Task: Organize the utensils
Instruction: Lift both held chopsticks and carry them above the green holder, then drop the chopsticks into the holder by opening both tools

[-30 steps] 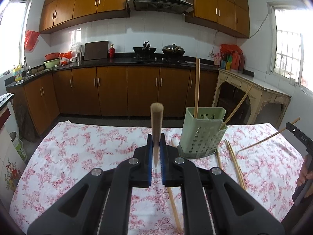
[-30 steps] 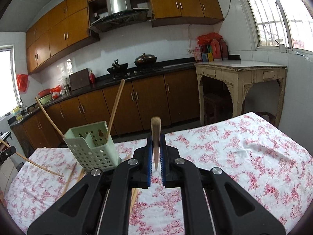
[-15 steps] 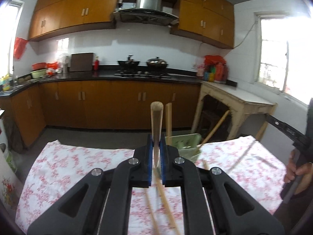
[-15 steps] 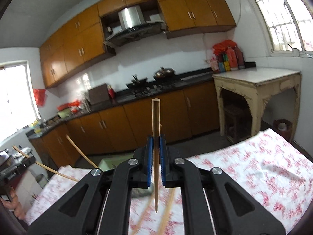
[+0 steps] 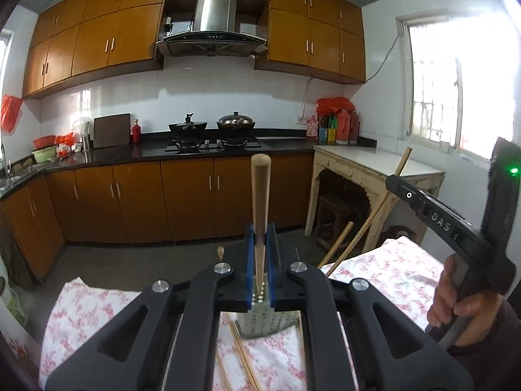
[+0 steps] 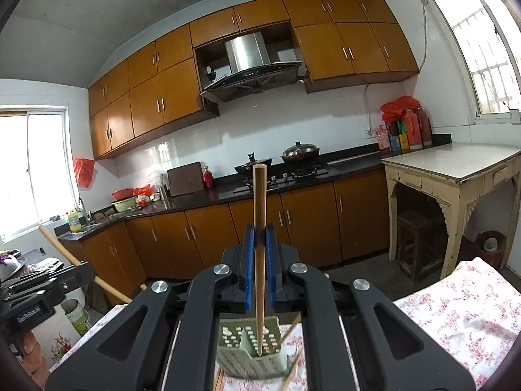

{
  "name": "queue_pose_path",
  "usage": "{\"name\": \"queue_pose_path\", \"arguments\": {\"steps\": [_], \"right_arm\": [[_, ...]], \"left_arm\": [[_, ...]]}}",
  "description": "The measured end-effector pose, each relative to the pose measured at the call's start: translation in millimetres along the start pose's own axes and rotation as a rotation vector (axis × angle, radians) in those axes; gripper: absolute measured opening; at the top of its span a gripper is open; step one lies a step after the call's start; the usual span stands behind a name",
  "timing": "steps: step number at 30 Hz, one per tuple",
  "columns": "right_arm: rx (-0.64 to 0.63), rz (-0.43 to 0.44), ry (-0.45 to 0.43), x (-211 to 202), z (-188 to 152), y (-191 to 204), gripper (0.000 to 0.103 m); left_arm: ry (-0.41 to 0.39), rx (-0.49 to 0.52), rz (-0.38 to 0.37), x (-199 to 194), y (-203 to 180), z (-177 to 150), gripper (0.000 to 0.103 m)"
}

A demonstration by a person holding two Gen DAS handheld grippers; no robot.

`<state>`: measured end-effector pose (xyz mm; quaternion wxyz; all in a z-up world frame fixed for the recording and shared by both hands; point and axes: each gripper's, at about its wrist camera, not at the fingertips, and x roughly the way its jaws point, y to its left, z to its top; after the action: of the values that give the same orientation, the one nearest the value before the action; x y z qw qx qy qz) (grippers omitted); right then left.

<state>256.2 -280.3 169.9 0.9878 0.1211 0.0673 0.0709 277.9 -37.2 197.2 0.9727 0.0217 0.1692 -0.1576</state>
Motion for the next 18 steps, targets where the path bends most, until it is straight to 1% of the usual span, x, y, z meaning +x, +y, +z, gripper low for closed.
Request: {"name": "queue_pose_path", "arguments": {"steps": [4,7,12,18], "right_arm": [[-0.009,-0.008,-0.014,14.5,-7.2,3.8,0.008],[-0.020,-0.019,0.009,30.0,-18.5,5.9,0.008],[-0.021,-0.018,0.089,54.8,-41.9,7.5,0.008],[0.001,-0.020,0.162,69.9,-57.6,3.5,0.008]], "left_arm": [[0.046,-0.008,0.012,31.4,3.1,-0.3,0.008],[0.081,-0.020,0.010,50.7,8.9,-6.8,0.008],[0.122,-0.019,0.004,68.8,13.1,-19.0,0.008],[0.156,-0.021,0.001,82.2,15.0,-30.7,0.008]]}}
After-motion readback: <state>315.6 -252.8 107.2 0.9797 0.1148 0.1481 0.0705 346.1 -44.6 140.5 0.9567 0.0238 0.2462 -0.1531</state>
